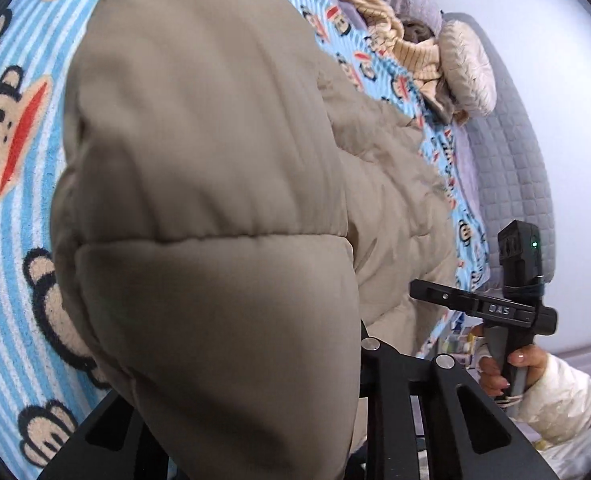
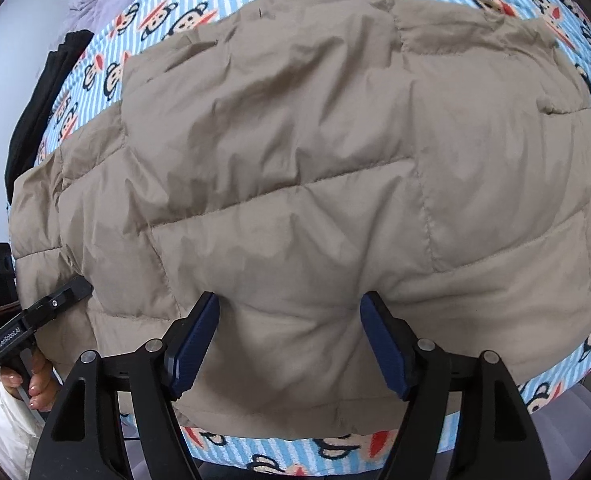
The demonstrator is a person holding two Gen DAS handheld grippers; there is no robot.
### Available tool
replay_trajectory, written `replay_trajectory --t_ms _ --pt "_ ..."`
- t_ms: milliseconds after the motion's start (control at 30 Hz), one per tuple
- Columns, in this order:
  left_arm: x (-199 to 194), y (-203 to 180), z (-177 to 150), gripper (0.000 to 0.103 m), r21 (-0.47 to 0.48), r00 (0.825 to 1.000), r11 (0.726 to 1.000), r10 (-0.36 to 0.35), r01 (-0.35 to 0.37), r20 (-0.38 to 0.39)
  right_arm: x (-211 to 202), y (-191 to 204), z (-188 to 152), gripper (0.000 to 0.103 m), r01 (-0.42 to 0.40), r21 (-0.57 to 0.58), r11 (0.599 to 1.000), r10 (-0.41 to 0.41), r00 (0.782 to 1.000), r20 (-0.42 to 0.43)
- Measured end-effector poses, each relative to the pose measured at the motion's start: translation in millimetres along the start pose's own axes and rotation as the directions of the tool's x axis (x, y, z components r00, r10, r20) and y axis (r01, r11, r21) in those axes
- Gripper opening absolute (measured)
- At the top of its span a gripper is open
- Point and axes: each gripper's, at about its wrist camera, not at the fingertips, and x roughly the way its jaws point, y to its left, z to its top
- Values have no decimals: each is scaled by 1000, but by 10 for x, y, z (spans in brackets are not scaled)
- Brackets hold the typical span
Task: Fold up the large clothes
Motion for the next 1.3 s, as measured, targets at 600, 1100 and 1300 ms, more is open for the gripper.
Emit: replay_trajectory --t_ms 600,1100,1300 --pt "27 -1825 -57 28 -34 995 999 38 -35 89 392 -303 640 8 -177 -101 979 186 979 86" --pt "1340 -2859 413 67 45 992 998 57 -52 -117 -226 -1530 381 6 -357 95 929 342 929 142" --pt "2007 -2972 540 69 105 978 994 -16 38 -207 -494 -2167 -29 10 -319 218 923 276 939 205"
